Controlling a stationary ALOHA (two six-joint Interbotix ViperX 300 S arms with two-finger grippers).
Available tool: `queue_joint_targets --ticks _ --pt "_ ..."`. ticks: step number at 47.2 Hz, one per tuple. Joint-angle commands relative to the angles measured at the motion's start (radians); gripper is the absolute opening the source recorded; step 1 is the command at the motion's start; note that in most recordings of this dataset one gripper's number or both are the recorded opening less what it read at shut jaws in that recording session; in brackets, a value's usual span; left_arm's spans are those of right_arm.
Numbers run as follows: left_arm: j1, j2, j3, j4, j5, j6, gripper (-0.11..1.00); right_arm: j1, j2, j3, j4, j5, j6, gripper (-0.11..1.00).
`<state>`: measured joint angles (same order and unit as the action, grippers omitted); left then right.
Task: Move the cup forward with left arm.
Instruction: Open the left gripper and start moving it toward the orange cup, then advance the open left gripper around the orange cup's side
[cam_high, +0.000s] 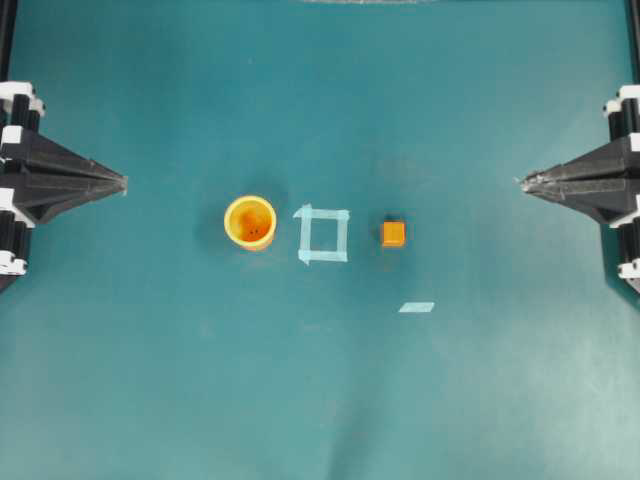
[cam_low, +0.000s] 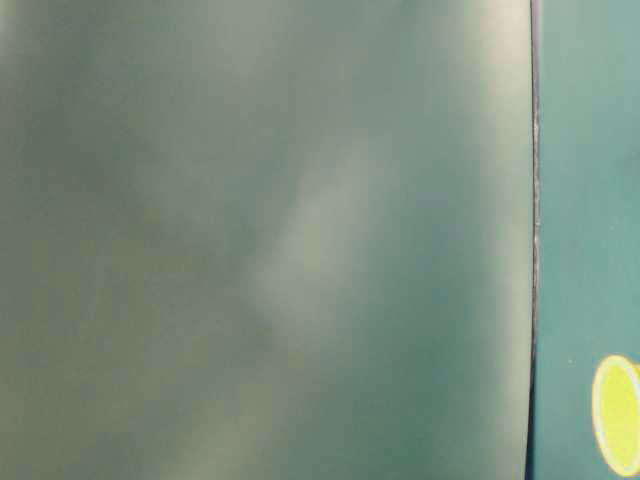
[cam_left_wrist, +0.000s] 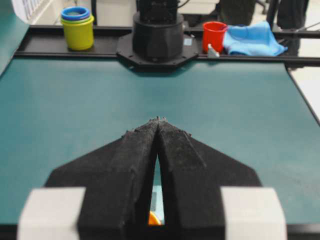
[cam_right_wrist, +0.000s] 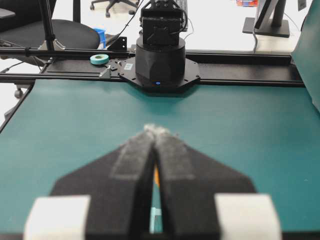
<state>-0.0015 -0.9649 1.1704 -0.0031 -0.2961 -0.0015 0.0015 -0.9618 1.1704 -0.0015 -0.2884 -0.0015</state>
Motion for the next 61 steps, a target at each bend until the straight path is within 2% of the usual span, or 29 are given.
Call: queue_joint_targets --ticks 1,16,31,33,37,43,47,49,61 --pt "-0.005 -0.003 -0.014 0.000 0.014 0.020 -0.01 0.002 0.008 -0.020 0.003 -0.005 0.003 -0.01" --pt "-0.006 0.002 -0.015 0.000 0.064 0.067 0.00 0.002 0.014 -0.032 -0.002 0.023 -0.003 0.00" --pt "-0.006 0.005 -0.014 0.000 0.124 0.080 0.02 0.000 0.014 -0.032 -0.002 0.023 -0.002 0.00" --pt "-0.006 0.008 -0.014 0.000 0.130 0.080 0.05 0.000 0.014 -0.032 -0.002 0.023 -0.002 0.00" --pt "-0.006 0.015 -0.012 0.000 0.138 0.078 0.20 0.000 0.014 -0.034 -0.002 0.023 -0.002 0.00" --pt "-0.006 0.038 -0.011 0.000 0.133 0.078 0.51 -0.003 0.014 -0.034 0.000 0.023 -0.002 0.00" --pt "-0.005 0.060 -0.009 0.000 0.123 0.078 0.68 -0.005 0.014 -0.035 -0.002 0.023 -0.002 0.00" --pt "-0.006 0.074 -0.009 0.000 0.109 0.078 0.71 -0.006 0.014 -0.035 -0.002 0.023 -0.002 0.00" --pt "0.006 0.225 -0.009 0.000 -0.031 0.089 0.71 -0.008 0.012 -0.037 0.000 0.023 -0.002 0.00"
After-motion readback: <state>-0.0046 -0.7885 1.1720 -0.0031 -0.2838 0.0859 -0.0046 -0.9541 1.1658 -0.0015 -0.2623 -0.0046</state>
